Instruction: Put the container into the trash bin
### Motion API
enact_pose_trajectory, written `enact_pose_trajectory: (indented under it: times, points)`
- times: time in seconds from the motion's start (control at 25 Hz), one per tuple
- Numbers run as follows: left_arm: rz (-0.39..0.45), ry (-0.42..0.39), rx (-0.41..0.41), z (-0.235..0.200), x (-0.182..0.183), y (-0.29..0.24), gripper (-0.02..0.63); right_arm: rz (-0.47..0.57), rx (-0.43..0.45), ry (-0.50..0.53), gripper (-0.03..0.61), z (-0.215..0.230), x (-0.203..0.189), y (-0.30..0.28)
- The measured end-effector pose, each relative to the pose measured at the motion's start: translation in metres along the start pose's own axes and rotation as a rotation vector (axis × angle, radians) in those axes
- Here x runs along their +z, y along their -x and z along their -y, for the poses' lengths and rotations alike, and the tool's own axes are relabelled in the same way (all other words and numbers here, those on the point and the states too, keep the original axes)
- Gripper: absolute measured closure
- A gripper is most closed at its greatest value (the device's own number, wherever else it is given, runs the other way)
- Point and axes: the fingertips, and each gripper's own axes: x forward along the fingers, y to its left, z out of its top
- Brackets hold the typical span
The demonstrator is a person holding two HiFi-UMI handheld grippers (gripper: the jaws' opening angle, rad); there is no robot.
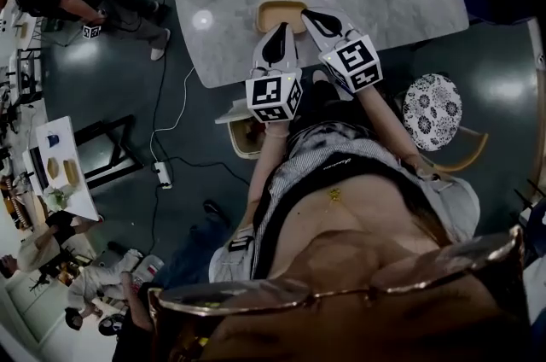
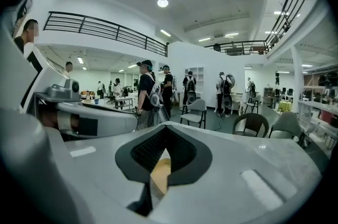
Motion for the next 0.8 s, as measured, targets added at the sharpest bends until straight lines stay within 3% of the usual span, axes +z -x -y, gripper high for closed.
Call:
enact_pose_trajectory:
  times: [0.32, 0.6, 0.8]
  points:
    - [-0.043, 0.011, 0.081, -0.016, -0.019, -0.021, 0.612, -0.120, 0.064, 0.036, 0.552, 0.029, -0.044, -0.038]
    - [-0.065, 0.039, 0.142, -0.038, -0.026, -0.028, 0.612, -0.407, 0.113, 0.064, 0.552, 0.049, -0.121, -0.086]
    - [-0.086, 0.061, 0.165, -0.046, -0.037, -0.031, 0.612, -0.539, 0.109, 0.050, 0.552, 0.057, -0.172, -0.102]
